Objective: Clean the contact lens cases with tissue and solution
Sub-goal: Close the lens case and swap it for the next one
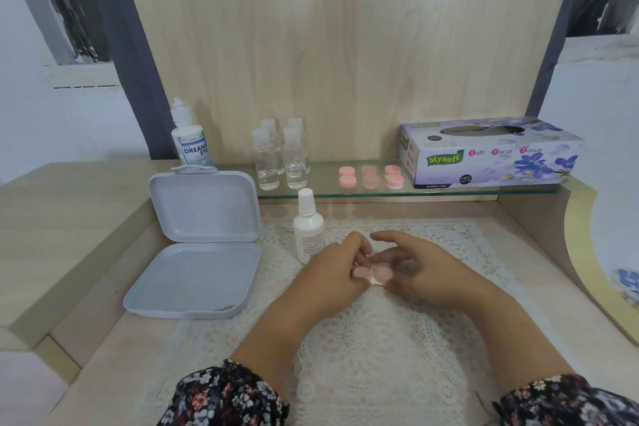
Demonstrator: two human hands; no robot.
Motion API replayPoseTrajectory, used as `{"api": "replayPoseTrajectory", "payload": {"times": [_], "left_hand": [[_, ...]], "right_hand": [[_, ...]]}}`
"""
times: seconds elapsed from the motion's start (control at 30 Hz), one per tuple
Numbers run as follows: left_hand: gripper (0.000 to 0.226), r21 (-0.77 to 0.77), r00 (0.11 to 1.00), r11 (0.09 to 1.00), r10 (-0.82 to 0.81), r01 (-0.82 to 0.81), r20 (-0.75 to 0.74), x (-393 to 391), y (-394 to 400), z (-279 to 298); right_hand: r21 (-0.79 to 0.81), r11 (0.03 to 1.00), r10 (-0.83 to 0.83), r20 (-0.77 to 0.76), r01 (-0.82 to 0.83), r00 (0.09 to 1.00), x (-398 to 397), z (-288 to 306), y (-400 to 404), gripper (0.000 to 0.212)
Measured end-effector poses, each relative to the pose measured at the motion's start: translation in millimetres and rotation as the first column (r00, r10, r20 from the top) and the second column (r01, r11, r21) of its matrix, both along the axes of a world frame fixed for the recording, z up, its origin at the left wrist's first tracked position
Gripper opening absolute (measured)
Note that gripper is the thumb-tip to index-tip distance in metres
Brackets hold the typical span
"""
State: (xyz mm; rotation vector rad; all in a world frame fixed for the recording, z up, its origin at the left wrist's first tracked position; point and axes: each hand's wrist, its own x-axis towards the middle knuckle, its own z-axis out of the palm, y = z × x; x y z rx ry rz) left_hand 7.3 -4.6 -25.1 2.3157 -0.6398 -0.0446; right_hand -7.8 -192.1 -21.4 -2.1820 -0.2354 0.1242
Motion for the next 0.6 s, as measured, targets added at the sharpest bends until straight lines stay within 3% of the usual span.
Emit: {"api": "replayPoseTrajectory", "payload": {"times": [0.17,0.3,0.5,0.6], "left_hand": [[0.028,-0.004,1.0,1.0,0.002,-0.002,0.006,0.1,-0.7,-0.6],[0.03,-0.01,1.0,1.0,0.006,-0.006,-0.009,0.4,-1.1,-0.3],[0.028,-0.007,1.0,1.0,0.0,0.0,-0.011,-0.8,-0.8,1.4],[0.029,-0.002,1.0,1.0,0.004,-0.004,-0.013,-0.5,-1.0,1.0]], "right_hand": [[-0.09,0.994,-0.058,0.045,0.062,0.997,0.1,1.9,5.6,0.062],[-0.175,0.984,-0.033,0.058,0.042,0.998,-2.4,4.5,8.5,0.075],[0.015,1.0,0.006,-0.008,-0.006,1.0,-3.3,2.0,1.5,0.067],[-0.03,0.999,-0.035,0.006,0.035,0.999,-2.4,3.3,1.8,0.062]]}}
